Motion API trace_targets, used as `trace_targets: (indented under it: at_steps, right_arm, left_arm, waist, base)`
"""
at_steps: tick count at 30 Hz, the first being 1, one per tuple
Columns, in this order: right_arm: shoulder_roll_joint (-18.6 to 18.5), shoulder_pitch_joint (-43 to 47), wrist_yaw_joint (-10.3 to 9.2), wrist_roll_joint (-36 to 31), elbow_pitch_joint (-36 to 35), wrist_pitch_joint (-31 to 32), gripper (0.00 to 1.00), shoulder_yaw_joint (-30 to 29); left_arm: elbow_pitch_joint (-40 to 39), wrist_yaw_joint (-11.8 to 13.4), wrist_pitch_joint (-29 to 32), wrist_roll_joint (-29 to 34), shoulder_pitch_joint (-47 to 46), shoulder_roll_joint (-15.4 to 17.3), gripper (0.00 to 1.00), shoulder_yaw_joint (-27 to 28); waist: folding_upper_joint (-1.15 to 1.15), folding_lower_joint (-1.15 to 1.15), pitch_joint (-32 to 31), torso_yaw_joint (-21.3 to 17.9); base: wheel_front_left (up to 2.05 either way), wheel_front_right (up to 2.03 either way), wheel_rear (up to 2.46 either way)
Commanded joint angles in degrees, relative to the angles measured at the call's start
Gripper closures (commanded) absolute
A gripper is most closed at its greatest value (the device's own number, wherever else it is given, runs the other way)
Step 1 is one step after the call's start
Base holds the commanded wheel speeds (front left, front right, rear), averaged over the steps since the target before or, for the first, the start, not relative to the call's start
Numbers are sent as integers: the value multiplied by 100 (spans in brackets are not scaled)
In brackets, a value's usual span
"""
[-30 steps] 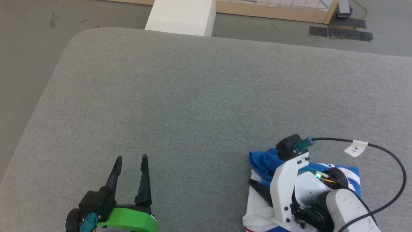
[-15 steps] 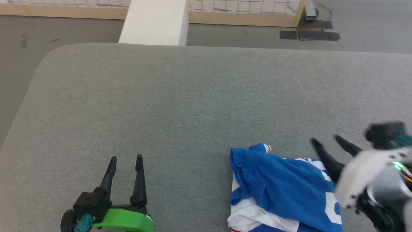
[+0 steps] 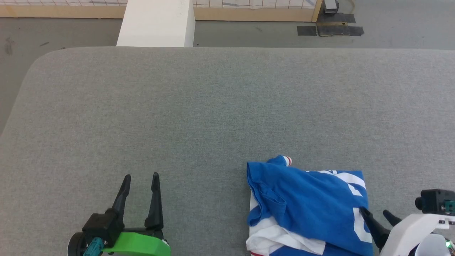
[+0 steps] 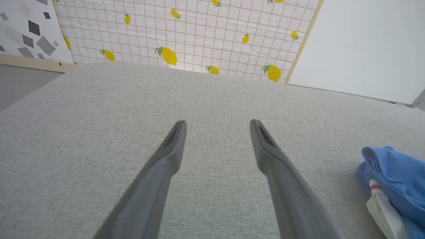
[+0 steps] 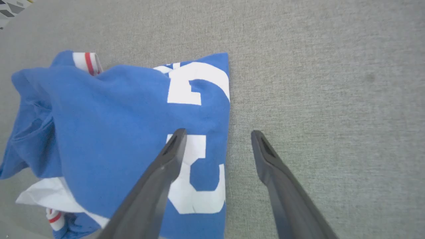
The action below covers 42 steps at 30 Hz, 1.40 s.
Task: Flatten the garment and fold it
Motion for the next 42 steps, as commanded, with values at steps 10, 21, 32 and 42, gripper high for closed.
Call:
trace_targets:
  at_steps: [10, 21, 32, 42]
  right_arm:
    - [25, -394, -8, 31, 1035, -33, 0, -57]
    - [-29, -691, -8, 210, 1576, 173, 100, 29]
    - [-501, -883, -8, -106, 808, -95, 100, 265]
    - [-1185, -1636, -8, -322, 669, -34, 100, 633]
  left_arm:
    - [-56, -6, 41, 31, 9, 149, 0, -18]
    - [-141, 64, 95, 0, 6, 173, 0, -43]
    - [-126, 91, 61, -17, -15, 137, 0, -166]
    - [-234, 79, 139, 91, -351, 205, 0, -312]
  waist:
    - [0, 0, 101, 233]
    - [0, 0, 99, 232]
    - [0, 0, -28, -82]
    - [0, 0, 279, -554]
  base:
    - [0, 0, 0]
    - [0, 0, 0]
    - [0, 0, 0]
    - [0, 0, 0]
